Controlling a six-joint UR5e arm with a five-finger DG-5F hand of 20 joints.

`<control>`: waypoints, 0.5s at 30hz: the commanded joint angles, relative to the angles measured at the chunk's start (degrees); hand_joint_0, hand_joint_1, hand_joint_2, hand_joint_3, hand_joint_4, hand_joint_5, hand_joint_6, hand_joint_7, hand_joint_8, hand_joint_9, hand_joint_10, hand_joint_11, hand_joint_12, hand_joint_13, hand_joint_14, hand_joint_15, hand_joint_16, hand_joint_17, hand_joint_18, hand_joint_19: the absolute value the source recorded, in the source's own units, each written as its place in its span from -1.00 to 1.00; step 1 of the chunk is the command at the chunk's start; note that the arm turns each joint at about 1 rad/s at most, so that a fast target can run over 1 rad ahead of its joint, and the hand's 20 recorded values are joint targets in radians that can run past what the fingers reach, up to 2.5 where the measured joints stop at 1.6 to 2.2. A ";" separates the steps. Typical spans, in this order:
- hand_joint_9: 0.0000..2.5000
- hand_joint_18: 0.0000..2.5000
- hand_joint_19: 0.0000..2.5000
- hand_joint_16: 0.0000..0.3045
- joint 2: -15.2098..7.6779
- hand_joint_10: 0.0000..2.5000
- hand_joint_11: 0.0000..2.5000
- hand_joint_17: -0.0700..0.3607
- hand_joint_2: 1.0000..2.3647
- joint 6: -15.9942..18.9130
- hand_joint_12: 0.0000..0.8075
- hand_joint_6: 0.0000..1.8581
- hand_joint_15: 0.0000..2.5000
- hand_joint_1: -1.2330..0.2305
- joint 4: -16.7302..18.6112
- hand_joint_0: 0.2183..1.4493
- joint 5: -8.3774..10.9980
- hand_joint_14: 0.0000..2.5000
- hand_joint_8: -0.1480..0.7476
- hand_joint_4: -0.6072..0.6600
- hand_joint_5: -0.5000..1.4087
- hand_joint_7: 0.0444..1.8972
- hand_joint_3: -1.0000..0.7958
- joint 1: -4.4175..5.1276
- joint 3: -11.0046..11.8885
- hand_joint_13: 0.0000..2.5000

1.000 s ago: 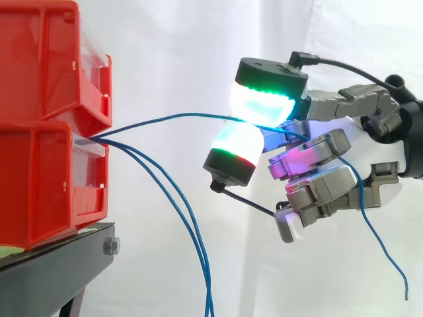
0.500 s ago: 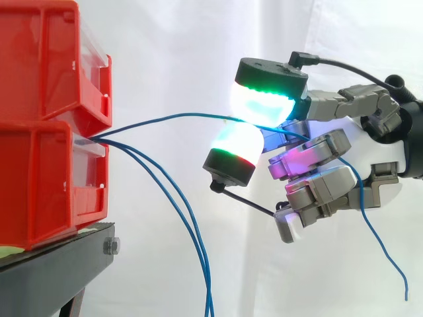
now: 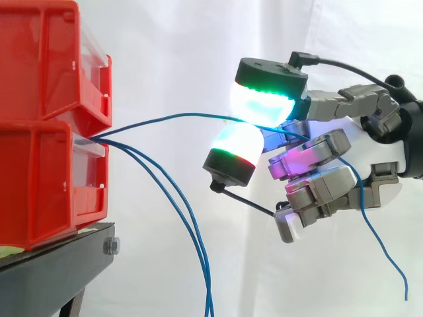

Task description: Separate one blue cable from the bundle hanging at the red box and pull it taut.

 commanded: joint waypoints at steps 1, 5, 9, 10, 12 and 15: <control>-0.11 -0.28 -0.39 -0.70 0.00 0.09 0.18 -0.21 -0.97 0.00 -0.19 0.02 0.33 -0.38 0.00 -0.23 -0.05 -1.00 -0.03 -0.21 -0.66 0.19 -0.08 0.00 0.00 0.14; -0.11 -0.28 -0.39 -0.70 0.00 0.09 0.17 -0.20 -0.97 0.00 -0.20 0.02 0.33 -0.38 0.00 -0.23 0.04 -1.00 -0.01 -0.20 -0.66 0.19 -0.08 0.00 0.00 0.13; -0.11 -0.28 -0.39 -0.71 0.00 0.09 0.18 -0.21 -0.97 0.00 -0.19 0.02 0.33 -0.38 0.00 -0.22 0.04 -1.00 -0.03 -0.21 -0.66 0.18 -0.09 0.00 0.00 0.14; -0.11 -0.28 -0.39 -0.70 0.00 0.09 0.17 -0.21 -0.97 0.00 -0.19 0.02 0.32 -0.38 0.00 -0.22 0.04 -0.99 -0.03 -0.21 -0.66 0.19 -0.09 0.00 0.00 0.14; -0.11 -0.28 -0.39 -0.70 0.00 0.09 0.18 -0.21 -0.97 0.00 -0.20 0.02 0.32 -0.38 0.00 -0.22 -0.05 -1.00 -0.02 -0.20 -0.66 0.19 -0.09 0.00 0.00 0.14; -0.11 -0.28 -0.39 -0.70 0.00 0.09 0.18 -0.21 -0.97 0.00 -0.19 0.02 0.33 -0.38 0.00 -0.22 0.04 -1.00 -0.01 -0.20 -0.66 0.19 -0.09 0.00 0.00 0.14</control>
